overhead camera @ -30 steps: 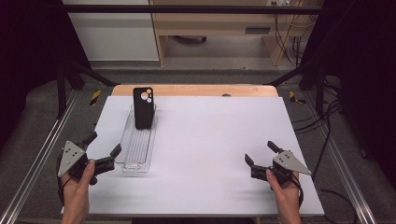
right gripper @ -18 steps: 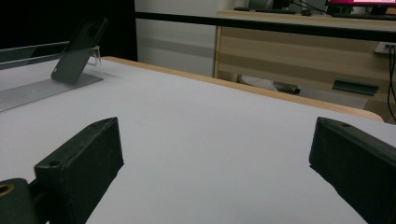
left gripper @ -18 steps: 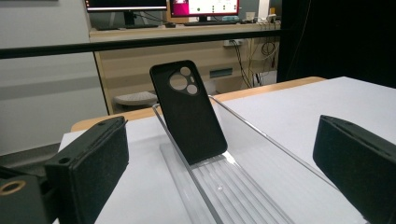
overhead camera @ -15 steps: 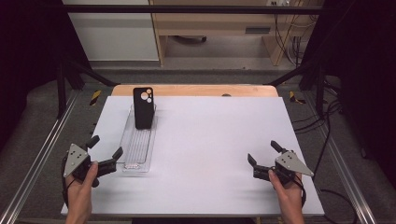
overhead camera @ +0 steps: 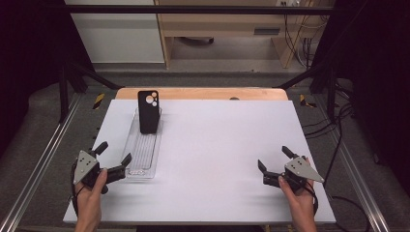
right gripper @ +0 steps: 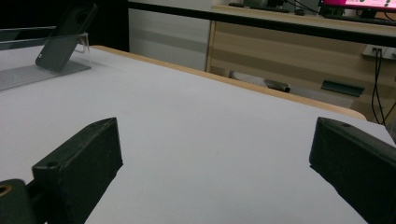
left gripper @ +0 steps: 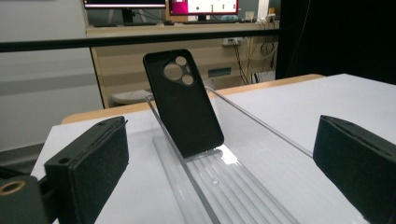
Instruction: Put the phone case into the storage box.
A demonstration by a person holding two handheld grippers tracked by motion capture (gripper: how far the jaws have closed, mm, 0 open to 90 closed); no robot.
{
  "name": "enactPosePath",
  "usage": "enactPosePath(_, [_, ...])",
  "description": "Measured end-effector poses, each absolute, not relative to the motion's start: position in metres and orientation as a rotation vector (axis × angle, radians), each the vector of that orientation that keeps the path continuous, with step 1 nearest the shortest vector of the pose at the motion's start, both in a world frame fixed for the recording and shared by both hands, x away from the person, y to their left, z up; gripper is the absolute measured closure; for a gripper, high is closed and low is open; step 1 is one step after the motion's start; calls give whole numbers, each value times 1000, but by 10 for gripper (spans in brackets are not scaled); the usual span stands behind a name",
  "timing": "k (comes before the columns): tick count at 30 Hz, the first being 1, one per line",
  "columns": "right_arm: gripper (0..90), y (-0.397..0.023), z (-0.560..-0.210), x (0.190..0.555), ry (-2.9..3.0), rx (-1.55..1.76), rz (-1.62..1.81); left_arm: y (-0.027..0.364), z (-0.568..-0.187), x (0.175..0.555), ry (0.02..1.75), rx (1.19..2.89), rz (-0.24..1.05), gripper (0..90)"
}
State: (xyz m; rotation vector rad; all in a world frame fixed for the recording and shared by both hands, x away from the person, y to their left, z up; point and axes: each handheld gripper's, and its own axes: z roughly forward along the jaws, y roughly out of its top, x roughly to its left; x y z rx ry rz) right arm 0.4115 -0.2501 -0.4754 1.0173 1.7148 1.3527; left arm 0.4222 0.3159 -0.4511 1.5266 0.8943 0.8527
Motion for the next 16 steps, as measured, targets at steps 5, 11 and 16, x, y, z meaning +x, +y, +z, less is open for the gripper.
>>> enactPosePath(5, [28, -251, -476, 412, 1720, 1020, 1353, 312, -452, 425, 875, 1505, 860, 29])
enactPosePath(11, [28, -252, -478, 413, 1720, 1029, 1350, 308, -460, 424, 878, 1501, 904, 29])
enactPosePath(16, [27, -251, -480, 414, 1722, 1044, 1337, 308, -470, 422, 897, 1497, 864, 29])
